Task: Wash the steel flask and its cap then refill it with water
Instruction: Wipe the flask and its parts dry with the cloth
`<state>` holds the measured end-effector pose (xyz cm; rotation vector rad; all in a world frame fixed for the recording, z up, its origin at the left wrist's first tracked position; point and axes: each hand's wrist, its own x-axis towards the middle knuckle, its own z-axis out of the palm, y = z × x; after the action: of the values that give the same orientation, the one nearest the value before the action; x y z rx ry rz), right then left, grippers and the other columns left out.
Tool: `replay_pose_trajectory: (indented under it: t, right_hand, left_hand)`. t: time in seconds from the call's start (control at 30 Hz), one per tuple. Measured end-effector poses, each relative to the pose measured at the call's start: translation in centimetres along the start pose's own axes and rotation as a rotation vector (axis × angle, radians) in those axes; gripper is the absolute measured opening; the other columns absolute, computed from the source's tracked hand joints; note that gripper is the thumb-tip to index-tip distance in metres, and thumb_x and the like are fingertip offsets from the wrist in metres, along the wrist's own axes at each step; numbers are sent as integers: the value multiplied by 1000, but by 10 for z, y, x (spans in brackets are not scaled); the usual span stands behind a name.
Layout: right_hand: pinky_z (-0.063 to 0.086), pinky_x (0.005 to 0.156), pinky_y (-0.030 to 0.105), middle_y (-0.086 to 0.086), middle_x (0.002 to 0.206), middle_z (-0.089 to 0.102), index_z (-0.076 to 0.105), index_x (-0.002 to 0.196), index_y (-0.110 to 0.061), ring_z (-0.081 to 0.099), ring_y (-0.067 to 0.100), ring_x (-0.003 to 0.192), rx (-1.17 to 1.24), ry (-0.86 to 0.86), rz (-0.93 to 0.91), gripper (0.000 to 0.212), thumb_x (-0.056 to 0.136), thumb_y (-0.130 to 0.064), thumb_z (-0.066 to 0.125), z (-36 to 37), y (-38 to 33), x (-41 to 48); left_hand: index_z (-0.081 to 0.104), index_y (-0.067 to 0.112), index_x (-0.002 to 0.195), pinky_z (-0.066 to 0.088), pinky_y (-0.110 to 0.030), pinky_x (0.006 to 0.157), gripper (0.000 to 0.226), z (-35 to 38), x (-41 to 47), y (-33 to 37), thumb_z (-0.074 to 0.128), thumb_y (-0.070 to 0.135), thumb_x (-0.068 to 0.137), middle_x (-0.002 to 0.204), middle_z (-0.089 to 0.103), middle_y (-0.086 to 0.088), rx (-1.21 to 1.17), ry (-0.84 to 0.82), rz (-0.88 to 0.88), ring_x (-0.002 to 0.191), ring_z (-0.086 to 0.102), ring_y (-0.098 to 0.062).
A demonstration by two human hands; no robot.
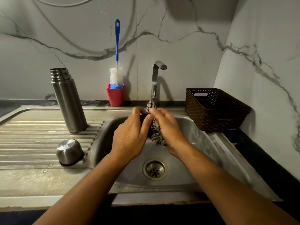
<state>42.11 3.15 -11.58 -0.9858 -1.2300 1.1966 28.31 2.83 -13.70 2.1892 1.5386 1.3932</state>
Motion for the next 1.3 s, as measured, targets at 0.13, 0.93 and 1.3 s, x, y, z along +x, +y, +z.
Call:
replay_pose_trajectory:
  t: [0.13,0.93,1.3]
  right_hand:
    - [58,77,23,2,111,64,65,114,-20,67,11,99,-357,1,-477,22,100,-36,66,3,13,1]
    - [58,80,29,2,108,62,57,114,-22,65,11,96,-420,-36,-490,17,103,-36,59,14,23,3]
    - [57,65,20,8,107,68,57,119,-18,70,11,93,-291,-5,-296,23,103,-34,60,0,19,4]
  left_hand:
    - [69,30,109,52,-26,61,76,1,6,6,18,85,93,86,76,4,-462,-35,-422,73,69,-7]
    - [66,22,115,51,-30,62,51,-5,-3,1,24,50,112,95,75,-3,-378,-72,-386,85,72,-19]
    - [58,23,132,56,-27,67,62,9,-2,4,28,69,103,108,73,-4,-495,-141,-482,87,71,-10]
